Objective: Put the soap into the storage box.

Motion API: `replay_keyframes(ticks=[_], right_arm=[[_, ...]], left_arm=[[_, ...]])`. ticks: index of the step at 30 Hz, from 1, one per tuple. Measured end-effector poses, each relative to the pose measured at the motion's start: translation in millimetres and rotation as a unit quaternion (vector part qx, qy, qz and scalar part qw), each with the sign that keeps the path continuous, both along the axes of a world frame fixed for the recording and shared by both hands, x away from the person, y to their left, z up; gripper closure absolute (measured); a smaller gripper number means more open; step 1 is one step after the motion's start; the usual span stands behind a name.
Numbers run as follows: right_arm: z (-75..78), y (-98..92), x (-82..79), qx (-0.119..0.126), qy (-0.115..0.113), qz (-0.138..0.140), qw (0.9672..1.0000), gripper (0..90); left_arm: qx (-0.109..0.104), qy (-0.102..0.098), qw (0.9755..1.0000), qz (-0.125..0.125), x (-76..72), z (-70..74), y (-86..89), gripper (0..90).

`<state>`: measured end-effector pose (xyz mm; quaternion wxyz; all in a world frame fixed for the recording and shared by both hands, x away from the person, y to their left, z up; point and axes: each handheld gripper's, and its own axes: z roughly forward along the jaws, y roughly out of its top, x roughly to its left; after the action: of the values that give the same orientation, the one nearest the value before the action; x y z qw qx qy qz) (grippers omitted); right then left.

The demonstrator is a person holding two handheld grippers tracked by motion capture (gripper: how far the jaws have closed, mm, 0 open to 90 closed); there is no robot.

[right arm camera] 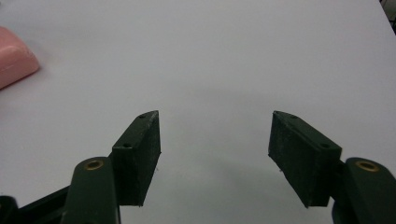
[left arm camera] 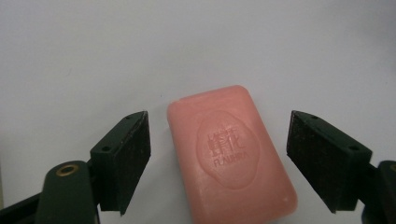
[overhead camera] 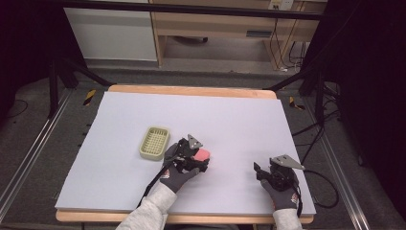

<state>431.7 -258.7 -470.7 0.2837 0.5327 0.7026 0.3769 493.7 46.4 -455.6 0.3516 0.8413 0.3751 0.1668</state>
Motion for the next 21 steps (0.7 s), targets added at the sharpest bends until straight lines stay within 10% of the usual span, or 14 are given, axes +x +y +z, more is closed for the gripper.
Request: replay_keyframes(ticks=[21], right_arm=[[-0.1, 0.3, 0.0, 0.000, 0.001, 0.003, 1.0000, 34.7]], left_arm=[[0.022, 0.020, 0.9995, 0.000, 3.1, -12.5, -7.5, 27.2]])
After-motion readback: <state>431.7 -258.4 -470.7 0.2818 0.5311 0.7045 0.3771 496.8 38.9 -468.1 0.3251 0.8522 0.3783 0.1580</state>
